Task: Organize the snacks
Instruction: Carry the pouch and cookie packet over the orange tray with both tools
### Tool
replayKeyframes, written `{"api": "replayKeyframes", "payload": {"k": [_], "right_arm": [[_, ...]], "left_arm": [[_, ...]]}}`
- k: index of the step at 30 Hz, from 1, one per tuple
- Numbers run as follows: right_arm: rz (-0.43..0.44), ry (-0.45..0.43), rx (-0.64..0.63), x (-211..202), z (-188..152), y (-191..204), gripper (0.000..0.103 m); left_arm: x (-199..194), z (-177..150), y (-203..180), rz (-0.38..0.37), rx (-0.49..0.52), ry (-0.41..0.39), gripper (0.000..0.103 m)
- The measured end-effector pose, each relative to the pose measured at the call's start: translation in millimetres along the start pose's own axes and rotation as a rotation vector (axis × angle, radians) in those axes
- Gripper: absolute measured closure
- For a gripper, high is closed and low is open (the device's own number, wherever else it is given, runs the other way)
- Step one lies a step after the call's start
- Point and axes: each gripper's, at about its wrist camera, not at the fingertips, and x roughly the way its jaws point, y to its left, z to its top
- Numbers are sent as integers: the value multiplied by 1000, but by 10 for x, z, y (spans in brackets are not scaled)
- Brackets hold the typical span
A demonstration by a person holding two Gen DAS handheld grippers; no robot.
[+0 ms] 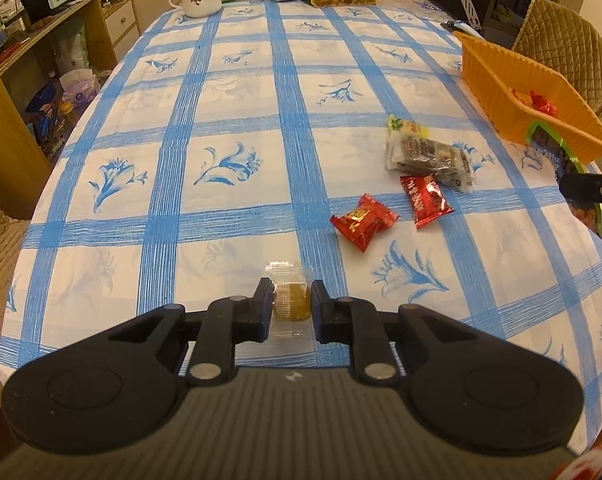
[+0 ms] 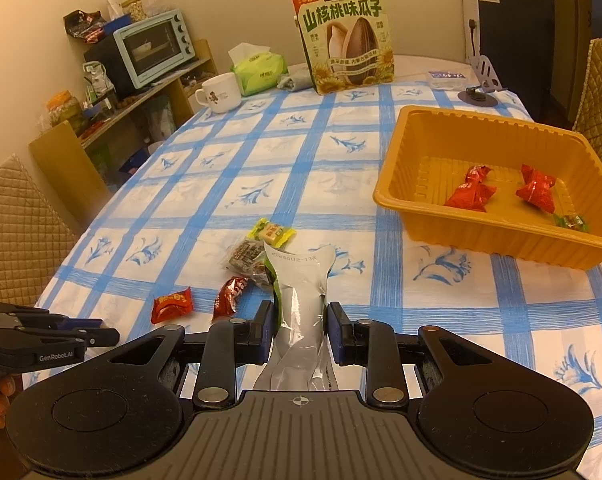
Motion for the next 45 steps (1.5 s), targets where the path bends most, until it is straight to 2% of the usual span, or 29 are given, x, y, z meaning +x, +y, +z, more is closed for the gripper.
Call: {"api": "replayKeyframes", "payload": {"k": [7,14,27,35,45], "right_arm": [[-6,-25,21,-210,-23,-147,74],[-29,-58,56,-471,-61,-397,74],[-107,-114,129,-911,-3,-1155,74],[-113,-153,145,-984,230,-1575,74],[-59,-200,165,-735,797,-1880,74]], "left_arm": [[-257,125,-197,-39,17,-61,85],[-457,322,-577,-97,71,-123,85],[-436,767,-1527,-214,184,-183,85],[-328,1130,-2035,-236,229,-228,85],[-59,1739,-2376,-228,244,-270,85]]}}
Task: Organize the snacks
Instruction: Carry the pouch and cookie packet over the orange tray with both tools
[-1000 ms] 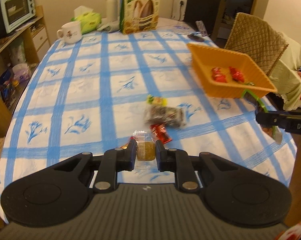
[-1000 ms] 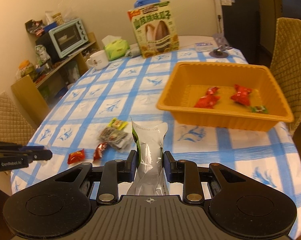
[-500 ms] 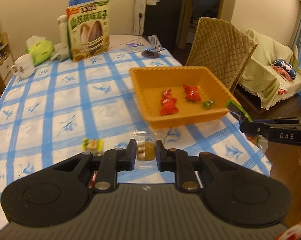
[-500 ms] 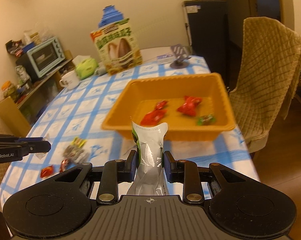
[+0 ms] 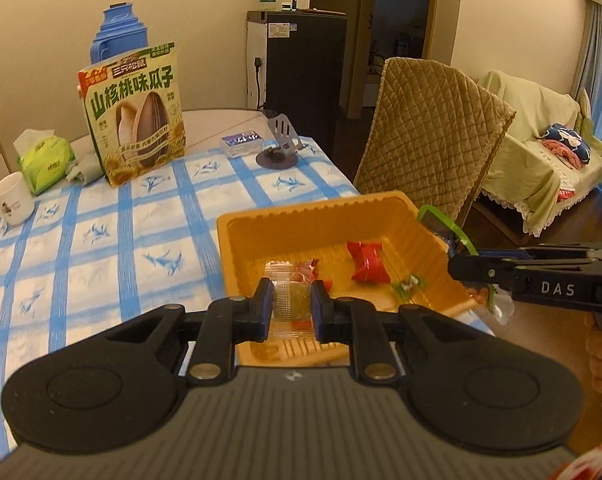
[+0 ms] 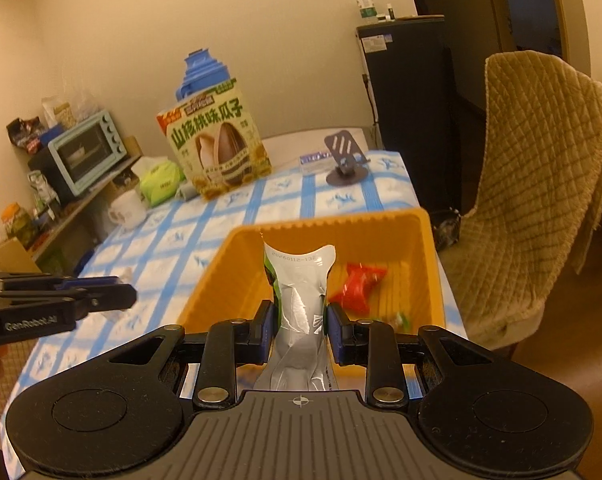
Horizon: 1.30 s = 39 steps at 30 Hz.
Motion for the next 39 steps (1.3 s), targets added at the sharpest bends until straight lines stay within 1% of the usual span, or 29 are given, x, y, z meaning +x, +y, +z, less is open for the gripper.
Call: {"api": "replayKeyframes", "payload": {"k": [9,15,18,26,35,39], "right_arm": [[31,-2,23,426,391,-54,74],[29,19,59,691,503,-90,74],[23,43,73,832,503,-111,74],[-7,109,117,1125,359,-217,74],[-30,136,142,1233,279,-293,74],[-33,140,149,1253,278,-310,74]], "left_arm": [[412,349,30,27,2,10,85],[655,469,63,40,-6,33,85],[794,484,85,40,-22,57,85],[1160,410,136,43,-51,135,85],[1427,334,159,62,-55,194,85],[1458,335,164,59,-54,195,84]]}}
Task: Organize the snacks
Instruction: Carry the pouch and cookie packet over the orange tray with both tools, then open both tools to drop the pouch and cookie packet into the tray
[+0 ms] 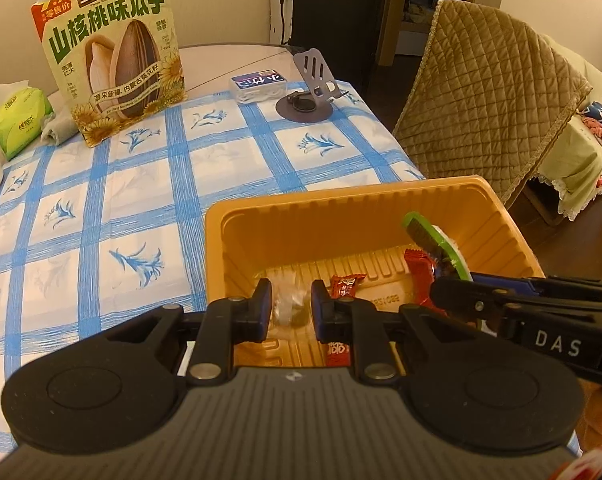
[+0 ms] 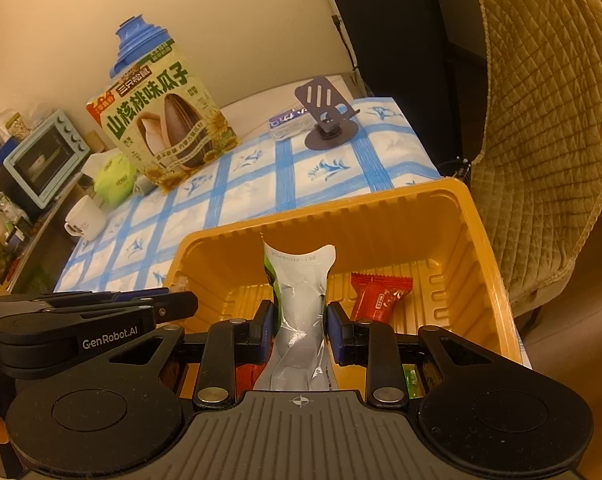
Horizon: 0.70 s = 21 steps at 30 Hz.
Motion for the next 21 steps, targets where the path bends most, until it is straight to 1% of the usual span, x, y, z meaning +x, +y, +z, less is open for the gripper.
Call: {"api": "replayKeyframes", "payload": {"k": [2,3,4,14,17,19,21], "right_arm": [[0,0,3,7,5,-7,74],[-1,-1,4,9,6,-3,74],[0,-1,6,11,9,-7,74],[2,2,18,59,30,-12,74],[1,7,18,103,36,-6,74],[0,11,17,137,38,-1,74],[0,12,16,165,39,6,74]], "left_arm": [[0,-1,4,0,3,1,77],[-5,4,5,1,0,-2,71],[-11,8,9,-2,-4,-4,70],[-84,-5,59,-5,-6,-10,69],[-101,-18,80,-6,-9,-8,67],[-111,-30,90,-2,-9,-9,64],[-120,-42,101,1,-10,-8,63]]}}
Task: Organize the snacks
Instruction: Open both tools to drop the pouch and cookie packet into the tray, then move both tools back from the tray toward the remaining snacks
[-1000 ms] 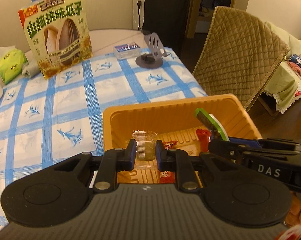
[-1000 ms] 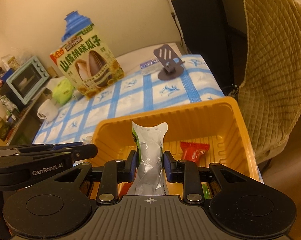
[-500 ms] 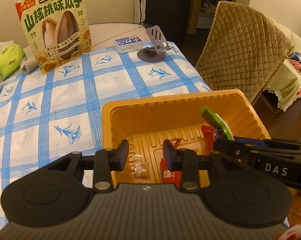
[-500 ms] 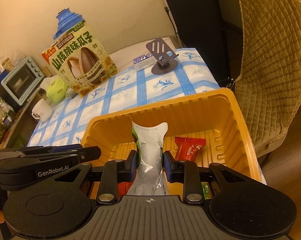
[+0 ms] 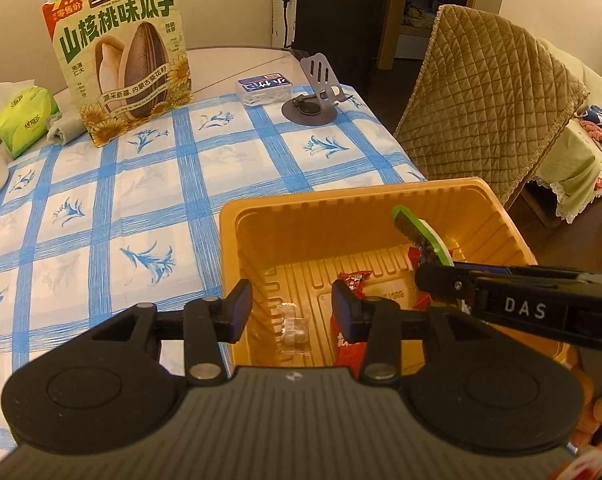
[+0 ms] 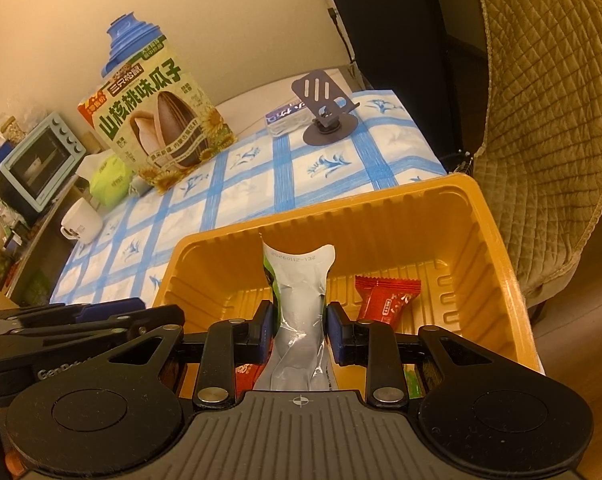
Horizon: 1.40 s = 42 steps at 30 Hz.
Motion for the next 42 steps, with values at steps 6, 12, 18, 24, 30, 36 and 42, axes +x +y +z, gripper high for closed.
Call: {"api": "replayKeyframes", "payload": {"k": [6,12,18,24,30,36,42], "right_arm": [[-8,-12,15,22,19,-25,58],[-22,-33,2,-78,50,-40,44],[-55,-39,3,-218,37,-101,32],[-74,-61,3,-422,15,-147,19],[-78,-87,10,-677,-43,-142,10],[-72,-113,1,-973,-161,-64,9],[-53,-128,-19,-1268,-345,96,9]], "left_arm": [[-32,-33,35,2,-4,2,49],[-95,-71,28,-5,4,-3,37],[-194,-95,6,-24,7,-22,32],[-325,-114,-4,-41,-1,-43,27],[-551,-162,-14,-61,-5,-78,22],[-886,-280,0,-76,-2,-127,15],[-1247,-510,92,-74,-12,-162,8]]}}
